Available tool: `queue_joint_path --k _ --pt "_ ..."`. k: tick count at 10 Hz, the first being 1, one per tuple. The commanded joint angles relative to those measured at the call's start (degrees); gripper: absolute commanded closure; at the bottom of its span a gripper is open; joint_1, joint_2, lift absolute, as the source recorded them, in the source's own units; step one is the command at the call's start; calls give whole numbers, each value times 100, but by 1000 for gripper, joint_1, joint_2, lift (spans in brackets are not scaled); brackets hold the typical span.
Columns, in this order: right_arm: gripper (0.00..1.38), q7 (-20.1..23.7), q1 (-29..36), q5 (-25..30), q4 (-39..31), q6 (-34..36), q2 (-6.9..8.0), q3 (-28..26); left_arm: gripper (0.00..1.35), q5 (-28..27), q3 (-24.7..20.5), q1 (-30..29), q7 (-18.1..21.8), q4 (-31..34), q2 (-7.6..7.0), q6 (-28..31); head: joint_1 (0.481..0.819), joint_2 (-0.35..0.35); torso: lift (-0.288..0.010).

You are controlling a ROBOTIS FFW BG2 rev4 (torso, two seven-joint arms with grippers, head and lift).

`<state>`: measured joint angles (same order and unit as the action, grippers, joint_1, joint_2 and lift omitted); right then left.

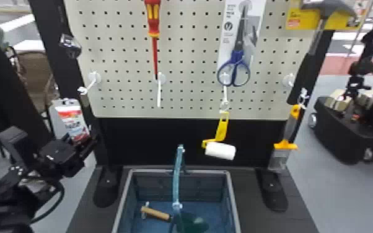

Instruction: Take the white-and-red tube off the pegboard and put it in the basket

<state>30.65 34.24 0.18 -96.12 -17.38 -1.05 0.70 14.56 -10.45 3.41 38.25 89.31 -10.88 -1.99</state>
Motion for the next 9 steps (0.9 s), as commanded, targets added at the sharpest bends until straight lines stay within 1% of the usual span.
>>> queue_joint_path --k 1,3,5,8,9 --pt "179 3 0 0 0 16 0 0 1230 319 -10 -233 -124 147 139 15 549 0 -100" --pt "179 3 0 0 0 24 0 0 1230 820 52 -516 -344 259 314 41 549 0 -100" --pt "179 3 0 9 0 24 0 0 1230 1216 271 -812 -740 681 393 173 549 0 -100" --pt "179 3 -12 26 0 33 -9 0 1230 1910 535 -1107 -1126 962 499 296 549 0 -100" --pt "179 3 -25 26 0 33 -9 0 1230 2148 605 -1193 -1232 962 534 401 549 0 -100"
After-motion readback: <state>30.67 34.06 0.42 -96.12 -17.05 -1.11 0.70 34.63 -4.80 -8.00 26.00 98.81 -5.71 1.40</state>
